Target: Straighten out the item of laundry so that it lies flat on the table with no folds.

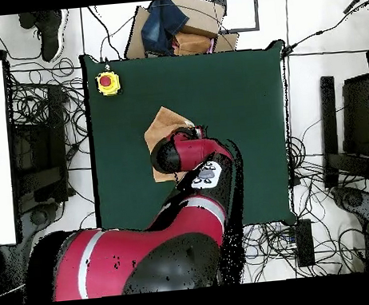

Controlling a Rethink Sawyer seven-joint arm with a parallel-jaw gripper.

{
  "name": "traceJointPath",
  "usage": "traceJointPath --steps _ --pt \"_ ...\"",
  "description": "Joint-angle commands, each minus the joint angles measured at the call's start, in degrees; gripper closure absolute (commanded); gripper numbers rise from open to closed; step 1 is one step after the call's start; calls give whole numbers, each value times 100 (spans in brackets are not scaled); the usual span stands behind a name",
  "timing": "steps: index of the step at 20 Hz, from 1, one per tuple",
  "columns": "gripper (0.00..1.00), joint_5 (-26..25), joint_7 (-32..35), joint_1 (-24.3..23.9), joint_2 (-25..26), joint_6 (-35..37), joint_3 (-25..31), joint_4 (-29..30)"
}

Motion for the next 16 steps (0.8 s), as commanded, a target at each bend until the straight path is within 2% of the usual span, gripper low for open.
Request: traceJointPath --steps 1,5,12,16 --pt "0 181 964 101 294 -152 353 -360" --pt "0 136 943 39 298 -129 398 -373" --pt "0 43 1110 26 544 -893 364 -202" --pt "0 173 1145 48 739 -1080 309 -255"
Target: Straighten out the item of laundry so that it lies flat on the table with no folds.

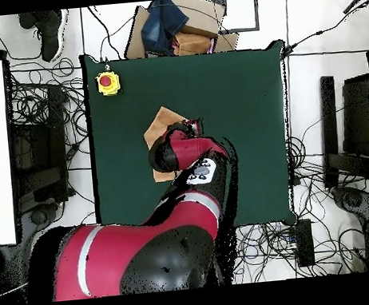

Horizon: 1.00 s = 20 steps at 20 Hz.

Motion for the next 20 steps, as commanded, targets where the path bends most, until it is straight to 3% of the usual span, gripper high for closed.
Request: traceJointPath --steps 1,20 --pt "0 220 1157 -1 546 -481 300 -101" --pt "0 354 1057 87 744 -751 164 -134"
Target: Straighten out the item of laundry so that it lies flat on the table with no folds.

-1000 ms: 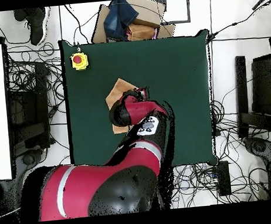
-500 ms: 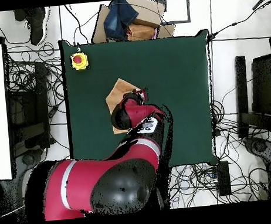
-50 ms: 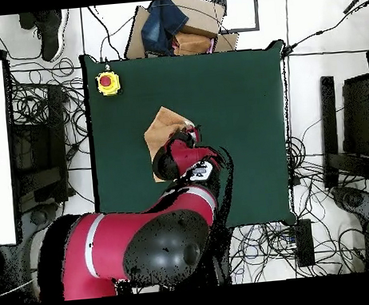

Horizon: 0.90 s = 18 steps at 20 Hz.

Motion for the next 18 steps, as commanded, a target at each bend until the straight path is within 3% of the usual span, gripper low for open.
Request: traceJointPath --steps 1,18 --pt "0 318 1060 60 115 -118 190 -125" --pt "0 498 1050 97 421 -353 9 -326"
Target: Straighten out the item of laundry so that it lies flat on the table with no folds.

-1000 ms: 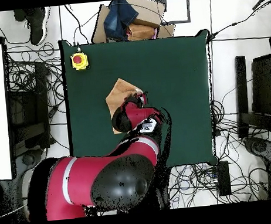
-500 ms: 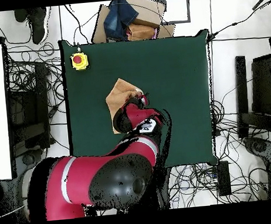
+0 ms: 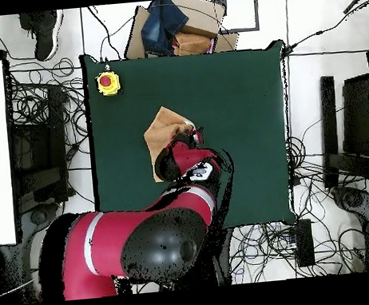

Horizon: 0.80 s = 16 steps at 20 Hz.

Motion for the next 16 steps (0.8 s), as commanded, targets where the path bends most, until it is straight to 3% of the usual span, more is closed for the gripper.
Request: traceJointPath --steps 1,16 --pt "0 446 1047 98 310 -312 92 -323" --pt "0 679 980 153 572 -767 -1 -408"
